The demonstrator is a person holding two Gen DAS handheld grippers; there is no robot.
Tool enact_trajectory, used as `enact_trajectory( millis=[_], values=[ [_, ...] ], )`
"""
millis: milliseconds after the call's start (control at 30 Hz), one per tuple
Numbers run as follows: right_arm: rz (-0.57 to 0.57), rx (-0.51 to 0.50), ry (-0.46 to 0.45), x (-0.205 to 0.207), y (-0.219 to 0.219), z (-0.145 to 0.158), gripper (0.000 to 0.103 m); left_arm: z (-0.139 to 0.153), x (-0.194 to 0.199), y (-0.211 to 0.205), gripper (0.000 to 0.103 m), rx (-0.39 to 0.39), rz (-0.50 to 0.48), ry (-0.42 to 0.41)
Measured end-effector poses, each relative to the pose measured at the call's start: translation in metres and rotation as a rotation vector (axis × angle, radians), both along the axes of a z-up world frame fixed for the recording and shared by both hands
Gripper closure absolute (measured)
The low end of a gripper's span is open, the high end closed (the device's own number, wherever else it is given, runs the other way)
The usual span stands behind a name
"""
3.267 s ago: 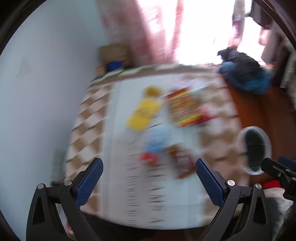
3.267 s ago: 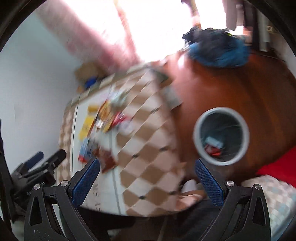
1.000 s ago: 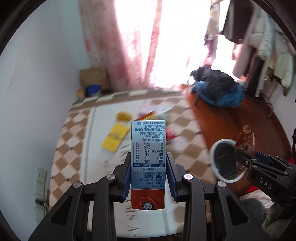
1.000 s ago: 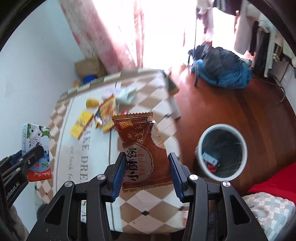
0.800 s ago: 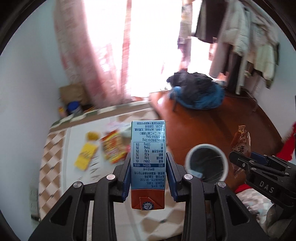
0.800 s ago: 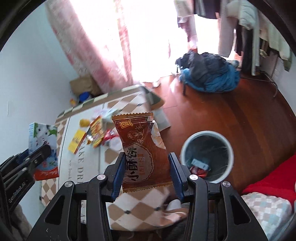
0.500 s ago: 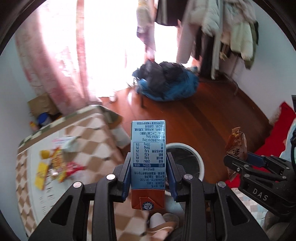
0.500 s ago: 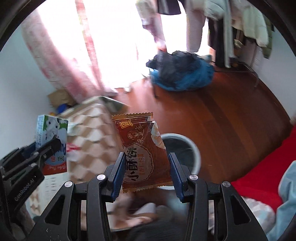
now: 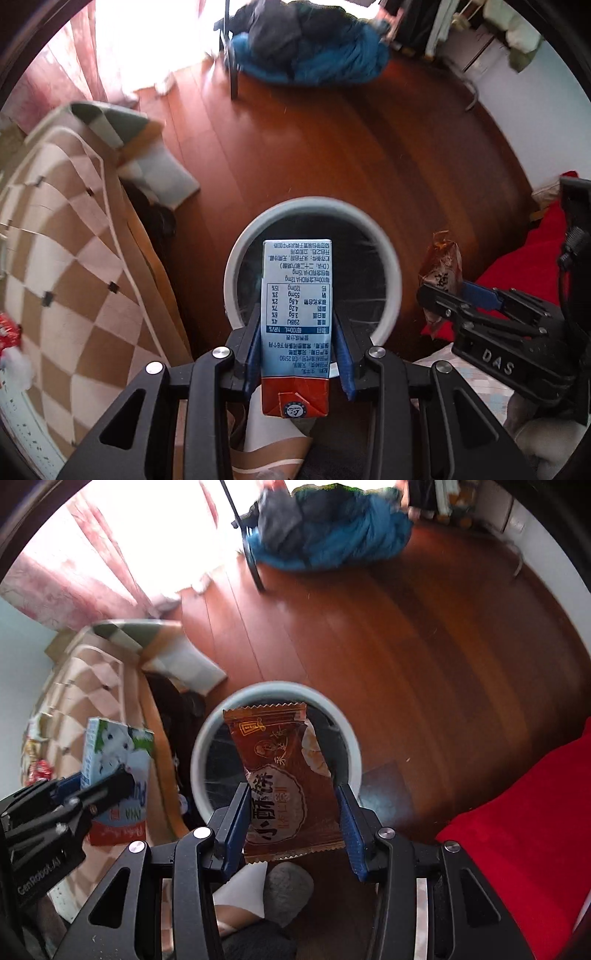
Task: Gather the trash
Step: 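Carry the wrapper and carton with both tools over the trash bin, then open both tools to drop the wrapper and carton into the bin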
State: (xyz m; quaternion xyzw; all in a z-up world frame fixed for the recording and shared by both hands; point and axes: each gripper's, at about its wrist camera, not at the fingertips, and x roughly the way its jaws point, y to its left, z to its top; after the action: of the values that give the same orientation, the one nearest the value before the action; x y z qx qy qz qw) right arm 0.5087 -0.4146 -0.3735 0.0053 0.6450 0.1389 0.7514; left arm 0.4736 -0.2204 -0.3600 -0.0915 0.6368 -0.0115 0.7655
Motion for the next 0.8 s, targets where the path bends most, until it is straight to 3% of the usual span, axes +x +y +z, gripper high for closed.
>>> enact_trajectory(
  millis=[67,133,167,267,367,400,500,533,800],
  values=[
    [0.003,-0.005,0.035,0.010,0.002,-0.021,0.055,-0.015,0.004,0.001,0.065,0.003,-0.002,0.036],
    [0.004,-0.018,0.058,0.016,0.003,-0.041,0.055,-0.021,0.006,-0.002,0.040,0.019,0.000,0.049],
    [0.006,-0.018,0.073,0.020,0.003,-0.051,0.054,-0.024,0.006,-0.002,0.022,0.021,0.006,0.051],
    [0.007,-0.027,0.096,0.028,0.004,-0.071,0.048,-0.030,0.005,-0.002,0.018,0.043,0.022,0.054],
    [-0.007,-0.011,0.099,0.030,0.001,-0.083,0.025,-0.031,0.001,0.000,0.004,0.069,0.034,0.060],
    [-0.011,-0.008,0.097,0.029,0.000,-0.085,0.013,-0.031,-0.001,0.001,0.003,0.079,0.040,0.058],
    [-0.029,-0.033,0.083,0.027,-0.005,-0.087,0.006,-0.028,-0.011,0.003,0.002,0.113,0.058,0.054],
    [-0.035,-0.046,0.083,0.026,-0.008,-0.087,0.000,-0.029,-0.010,0.006,0.002,0.120,0.064,0.054],
    [-0.055,-0.129,0.028,-0.001,-0.020,-0.061,0.000,-0.017,-0.033,0.007,0.001,0.184,0.100,0.039]
  ],
)
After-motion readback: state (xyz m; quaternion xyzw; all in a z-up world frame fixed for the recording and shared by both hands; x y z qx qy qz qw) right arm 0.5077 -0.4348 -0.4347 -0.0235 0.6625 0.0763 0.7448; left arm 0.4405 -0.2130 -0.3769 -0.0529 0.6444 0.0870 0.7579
